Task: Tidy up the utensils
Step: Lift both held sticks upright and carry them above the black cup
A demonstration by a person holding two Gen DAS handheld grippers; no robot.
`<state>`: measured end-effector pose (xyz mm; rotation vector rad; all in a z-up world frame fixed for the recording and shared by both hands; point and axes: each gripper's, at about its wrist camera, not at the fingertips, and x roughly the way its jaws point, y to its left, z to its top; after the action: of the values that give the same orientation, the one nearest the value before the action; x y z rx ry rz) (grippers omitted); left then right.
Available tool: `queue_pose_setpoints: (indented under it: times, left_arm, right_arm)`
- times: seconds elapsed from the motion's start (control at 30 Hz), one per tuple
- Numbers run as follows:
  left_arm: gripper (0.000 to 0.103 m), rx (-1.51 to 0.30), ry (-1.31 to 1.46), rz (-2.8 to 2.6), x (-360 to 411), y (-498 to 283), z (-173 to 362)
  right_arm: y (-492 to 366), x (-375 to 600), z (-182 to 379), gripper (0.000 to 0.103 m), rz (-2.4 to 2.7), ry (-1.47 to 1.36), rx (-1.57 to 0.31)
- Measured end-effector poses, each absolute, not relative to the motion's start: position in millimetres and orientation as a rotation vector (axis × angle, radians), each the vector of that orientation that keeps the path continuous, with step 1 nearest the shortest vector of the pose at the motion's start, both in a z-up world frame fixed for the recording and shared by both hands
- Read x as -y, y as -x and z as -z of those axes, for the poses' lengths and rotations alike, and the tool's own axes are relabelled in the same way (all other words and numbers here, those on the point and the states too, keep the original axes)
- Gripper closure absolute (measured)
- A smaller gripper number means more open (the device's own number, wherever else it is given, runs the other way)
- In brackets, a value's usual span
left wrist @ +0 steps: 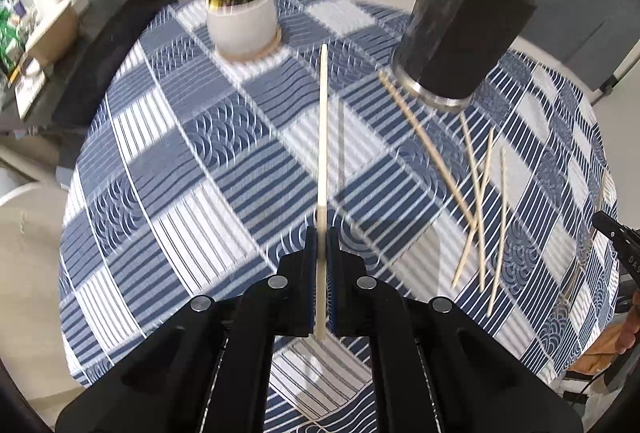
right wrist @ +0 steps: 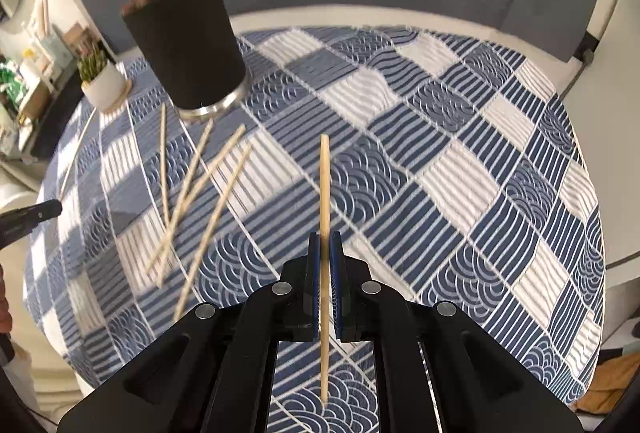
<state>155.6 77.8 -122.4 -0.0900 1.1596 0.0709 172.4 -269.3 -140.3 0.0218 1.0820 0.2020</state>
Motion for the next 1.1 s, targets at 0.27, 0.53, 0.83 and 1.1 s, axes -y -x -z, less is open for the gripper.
queue_pose_setpoints:
  times: [0.27, 0.53, 0.83, 1.1]
  left_arm:
    - [0.098, -1.072, 0.06, -0.036, -67, -188, 69]
    - [0.098, -0.971, 0.033, -0.029, -59, -221, 19]
    - [0.098, -0.88, 0.039, 0.024, -50, -255, -23]
    - [0.098, -0.825, 0.055, 0.102, -35, -285, -45]
  right_arm:
    - [-199, 270, 93, 0.098, -0.198, -0.039, -0.987]
    - [-226, 265, 29, 0.098, -0.209, -0.049, -0.856]
    - [-249, 245, -55, 0.098, -0.257, -0.034, -0.683]
    - [-277, 217, -74, 0.098, -0.3, -0.01, -0.657]
